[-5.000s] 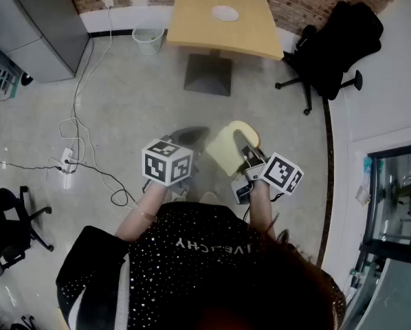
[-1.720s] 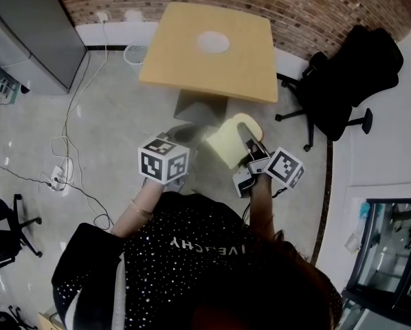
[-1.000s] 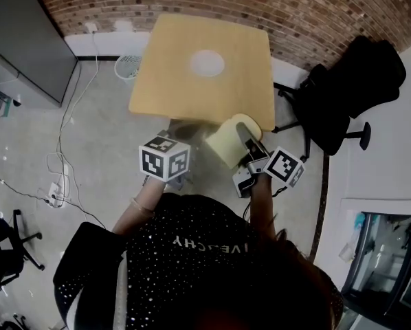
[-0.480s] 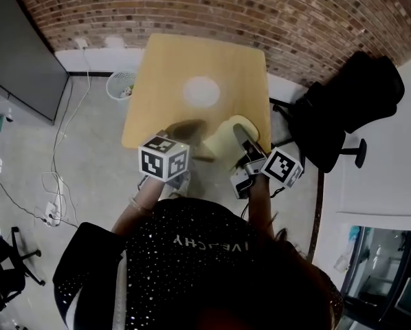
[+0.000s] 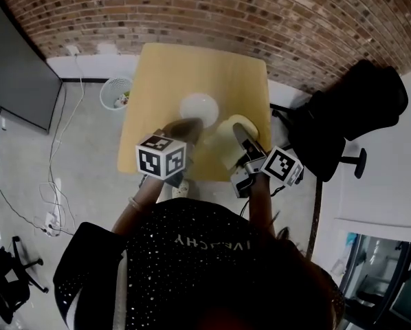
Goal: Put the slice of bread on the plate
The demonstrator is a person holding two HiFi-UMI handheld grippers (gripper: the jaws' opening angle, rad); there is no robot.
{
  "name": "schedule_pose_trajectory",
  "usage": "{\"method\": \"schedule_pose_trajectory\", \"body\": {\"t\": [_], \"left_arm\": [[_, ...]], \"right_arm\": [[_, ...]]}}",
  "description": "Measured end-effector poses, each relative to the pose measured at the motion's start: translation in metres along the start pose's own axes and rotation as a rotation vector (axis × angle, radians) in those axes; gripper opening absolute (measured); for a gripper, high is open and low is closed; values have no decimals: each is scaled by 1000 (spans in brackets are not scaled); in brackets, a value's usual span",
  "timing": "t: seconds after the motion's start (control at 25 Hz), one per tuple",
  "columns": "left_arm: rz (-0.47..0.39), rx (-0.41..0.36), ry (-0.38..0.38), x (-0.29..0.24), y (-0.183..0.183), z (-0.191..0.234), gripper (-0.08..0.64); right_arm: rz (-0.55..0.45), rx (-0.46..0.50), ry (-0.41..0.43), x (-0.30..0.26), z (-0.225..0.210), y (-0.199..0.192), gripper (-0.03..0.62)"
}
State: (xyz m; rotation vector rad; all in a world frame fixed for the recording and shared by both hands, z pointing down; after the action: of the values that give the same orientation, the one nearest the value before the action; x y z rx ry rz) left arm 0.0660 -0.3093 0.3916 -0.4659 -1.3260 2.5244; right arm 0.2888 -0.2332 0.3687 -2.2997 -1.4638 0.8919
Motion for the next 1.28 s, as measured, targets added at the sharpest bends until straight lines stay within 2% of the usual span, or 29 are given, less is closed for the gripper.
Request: {"method": "schedule_pose_trajectory", "body": {"t": [0.28, 0.52, 0.68, 0.84, 1.0, 1.16, 1.28], "left_arm": [[18, 4, -12, -32, 17, 30, 11], [21, 47, 3, -33, 7, 59, 11], [31, 64, 40, -32, -3, 77, 11], [58, 15, 97, -34, -11, 91, 11], [76, -14, 117, -36, -23, 105, 11], [71, -16, 129, -39, -32, 112, 11], [57, -4, 146, -36, -37, 116, 11]], "right_arm": [[11, -4, -36, -32, -11, 24, 103], [83, 43, -127, -49, -28, 29, 103], [152, 84, -153, -62, -39, 35, 103], [210, 142, -120, -94, -50, 41, 103], [292, 235, -91, -138, -58, 37, 103], [456, 224, 16, -185, -68, 29, 103], [600, 168, 97, -226, -75, 20, 103]]}}
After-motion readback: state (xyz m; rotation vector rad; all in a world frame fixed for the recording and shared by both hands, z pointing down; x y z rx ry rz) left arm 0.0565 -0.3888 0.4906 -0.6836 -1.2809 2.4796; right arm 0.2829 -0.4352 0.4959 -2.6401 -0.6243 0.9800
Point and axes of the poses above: the fingertips, and each gripper's own axes: x backward along the fingers, z to its left, y out of its top, the point moved 10 cm from there along x, backward along the fingers, and after that the axes turned 8 degrees about -y, right-handed, at the moved point
